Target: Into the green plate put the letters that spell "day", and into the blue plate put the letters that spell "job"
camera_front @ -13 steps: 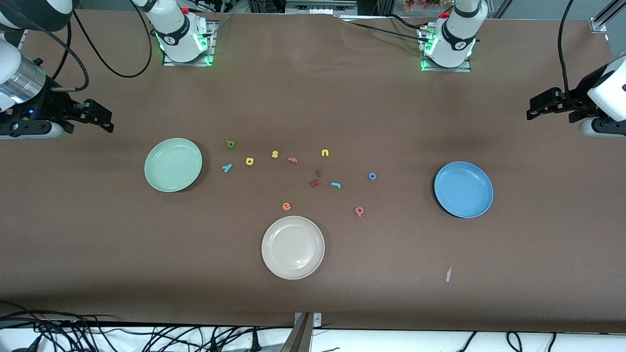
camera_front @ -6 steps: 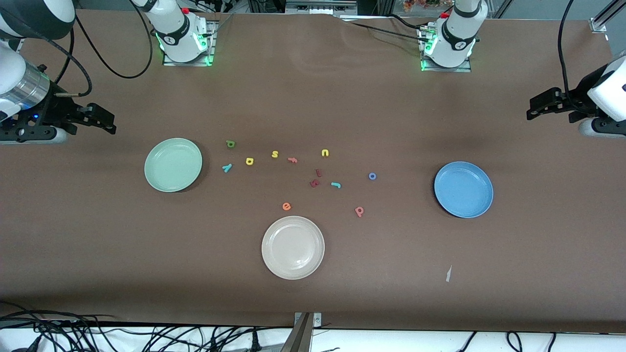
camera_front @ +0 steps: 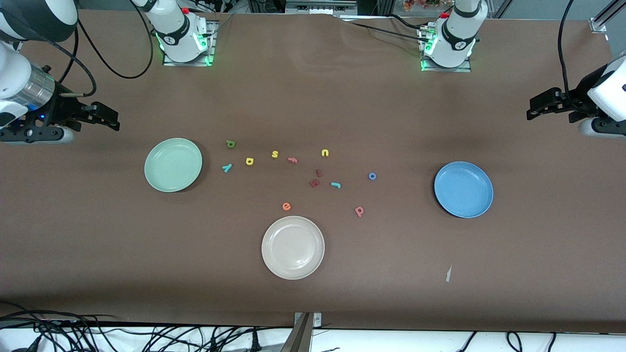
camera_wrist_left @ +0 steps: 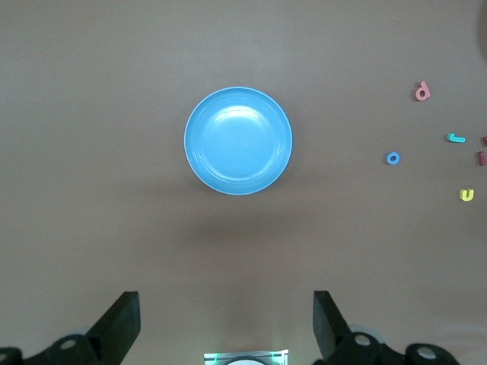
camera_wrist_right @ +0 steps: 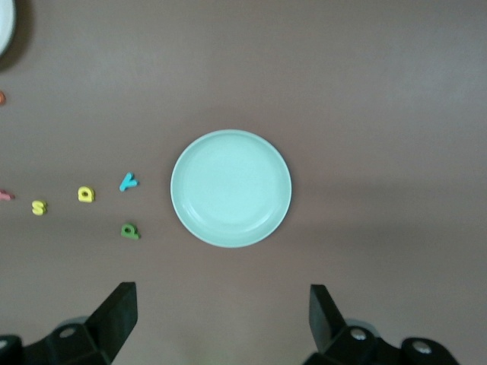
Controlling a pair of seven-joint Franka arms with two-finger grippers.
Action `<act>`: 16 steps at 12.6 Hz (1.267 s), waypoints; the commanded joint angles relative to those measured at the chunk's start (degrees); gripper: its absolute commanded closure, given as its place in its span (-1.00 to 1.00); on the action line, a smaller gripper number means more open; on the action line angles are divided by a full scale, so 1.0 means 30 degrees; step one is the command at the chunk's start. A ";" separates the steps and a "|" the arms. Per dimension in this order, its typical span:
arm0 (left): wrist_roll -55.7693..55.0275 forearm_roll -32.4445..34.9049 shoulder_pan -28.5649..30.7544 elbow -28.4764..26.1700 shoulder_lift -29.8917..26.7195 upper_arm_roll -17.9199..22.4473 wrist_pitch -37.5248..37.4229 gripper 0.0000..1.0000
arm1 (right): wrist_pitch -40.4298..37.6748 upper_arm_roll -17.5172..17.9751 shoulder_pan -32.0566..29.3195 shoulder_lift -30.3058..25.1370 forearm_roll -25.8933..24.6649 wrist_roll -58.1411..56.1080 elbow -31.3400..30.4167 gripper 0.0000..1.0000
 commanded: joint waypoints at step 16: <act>-0.0635 -0.0406 -0.2968 0.0709 0.7315 -0.0403 0.5465 -1.00 | 1.1751 0.0268 0.6935 0.6607 0.0282 2.0200 -0.5327 -0.94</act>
